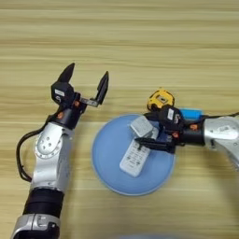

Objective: Move the objects on the table

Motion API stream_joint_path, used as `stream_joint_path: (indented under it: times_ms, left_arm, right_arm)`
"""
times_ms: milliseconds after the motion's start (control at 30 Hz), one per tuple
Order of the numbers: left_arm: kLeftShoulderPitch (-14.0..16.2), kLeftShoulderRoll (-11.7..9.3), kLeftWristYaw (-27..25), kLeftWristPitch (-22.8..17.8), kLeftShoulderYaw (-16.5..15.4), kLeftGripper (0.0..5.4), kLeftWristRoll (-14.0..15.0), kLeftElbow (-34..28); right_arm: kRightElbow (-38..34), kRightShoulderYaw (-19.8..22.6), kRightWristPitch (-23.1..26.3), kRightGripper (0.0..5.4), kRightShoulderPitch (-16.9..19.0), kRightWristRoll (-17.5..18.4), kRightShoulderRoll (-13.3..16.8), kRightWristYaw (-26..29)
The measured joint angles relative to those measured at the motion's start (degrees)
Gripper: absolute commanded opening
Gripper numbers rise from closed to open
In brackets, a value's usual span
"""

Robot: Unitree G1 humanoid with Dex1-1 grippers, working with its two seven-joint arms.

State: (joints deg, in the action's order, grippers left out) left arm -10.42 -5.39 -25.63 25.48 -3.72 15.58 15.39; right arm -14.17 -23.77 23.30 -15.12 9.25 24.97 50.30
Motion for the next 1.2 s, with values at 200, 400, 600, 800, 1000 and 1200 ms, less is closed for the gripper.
stream_joint_path:
  times_ms: [200,400,600,800,1000,1200]
  left_arm:
    - [0.0,0.1,0.2,0.1,0.1,5.4,-0.2,0.0]
    - [0.0,0.2,0.4,0.1,0.3,5.4,-0.2,0.0]
    - [0.0,0.3,0.6,0.1,0.6,5.4,-0.3,0.0]
    - [0.0,0.3,0.7,0.1,0.6,5.4,-0.3,-0.1]
    - [0.0,0.2,0.7,0.1,0.7,5.4,-0.3,-0.1]
    - [0.0,0.2,0.7,0.1,0.7,5.4,-0.3,-0.1]
  right_arm:
    - [3.5,-3.1,0.1,3.12,-2.6,-1.7,-2.4,-0.1]
    - [7.9,-5.5,0.1,3.12,-5.2,-3.4,-6.2,-0.4]
    - [11.2,-6.3,-0.1,3.12,-5.8,-4.7,-8.1,-1.2]
    - [14.3,-6.7,-0.4,3.41,-6.2,-5.7,-9.5,-1.2]
    - [15.1,-6.9,-0.9,4.07,-6.2,-5.9,-9.8,-1.2]
    - [15.3,-6.8,-1.6,4.77,-6.2,-5.9,-10.2,-1.2]
